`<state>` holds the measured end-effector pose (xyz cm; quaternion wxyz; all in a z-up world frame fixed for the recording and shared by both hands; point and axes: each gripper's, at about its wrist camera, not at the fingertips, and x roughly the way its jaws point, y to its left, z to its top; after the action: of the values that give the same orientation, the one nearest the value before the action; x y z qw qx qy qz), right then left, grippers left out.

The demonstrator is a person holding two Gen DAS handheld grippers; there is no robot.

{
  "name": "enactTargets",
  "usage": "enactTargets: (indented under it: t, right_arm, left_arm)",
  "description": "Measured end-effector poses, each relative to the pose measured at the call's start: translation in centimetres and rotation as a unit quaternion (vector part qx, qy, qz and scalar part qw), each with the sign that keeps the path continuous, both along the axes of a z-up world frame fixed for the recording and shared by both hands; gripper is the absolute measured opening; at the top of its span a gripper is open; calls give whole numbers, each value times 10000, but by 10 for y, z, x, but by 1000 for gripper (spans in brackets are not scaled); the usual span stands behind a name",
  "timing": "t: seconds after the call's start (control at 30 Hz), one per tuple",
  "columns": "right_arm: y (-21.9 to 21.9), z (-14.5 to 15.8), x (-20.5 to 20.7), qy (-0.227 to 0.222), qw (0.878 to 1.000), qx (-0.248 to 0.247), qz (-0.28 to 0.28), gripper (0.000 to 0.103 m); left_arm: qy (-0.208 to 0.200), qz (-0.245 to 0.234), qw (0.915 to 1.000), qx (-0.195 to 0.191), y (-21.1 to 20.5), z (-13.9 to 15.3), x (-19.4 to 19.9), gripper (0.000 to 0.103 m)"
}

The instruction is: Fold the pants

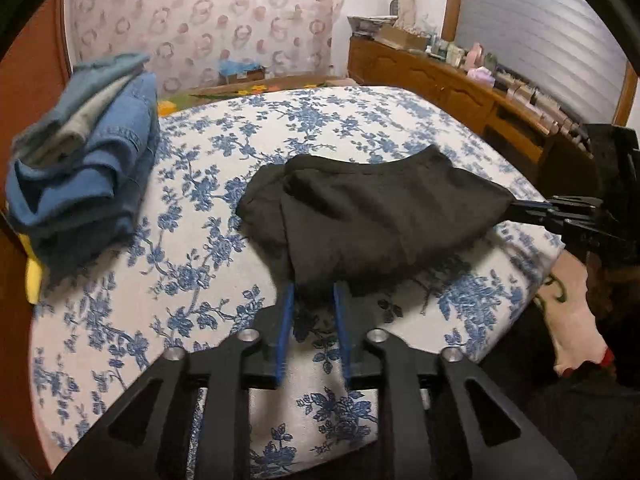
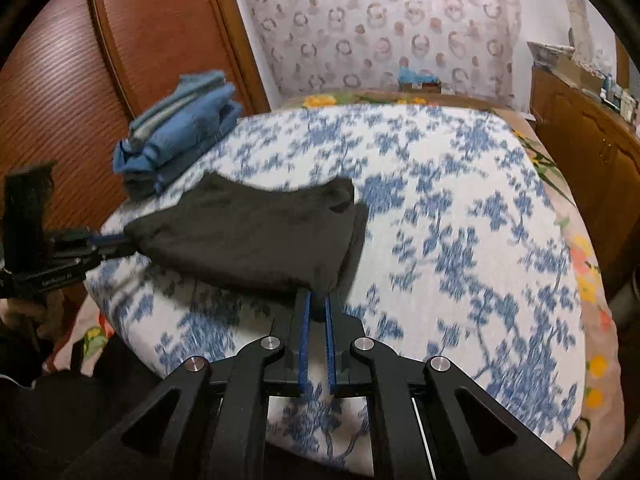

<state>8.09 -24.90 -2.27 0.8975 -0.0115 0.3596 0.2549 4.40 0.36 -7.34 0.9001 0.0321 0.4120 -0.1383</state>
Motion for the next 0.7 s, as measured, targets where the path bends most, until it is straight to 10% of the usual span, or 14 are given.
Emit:
enactTargets:
  t: [0.37, 0.7]
  right_arm:
    - [-1, 19, -4, -333, 9993, 24, -162, 36]
    - [23, 5, 31, -107, 9998, -81, -140, 37]
  left_arm:
    - [-85, 36, 9993, -360, 9, 5, 27, 45]
    - [194, 81, 9987, -468, 9, -21, 48, 18]
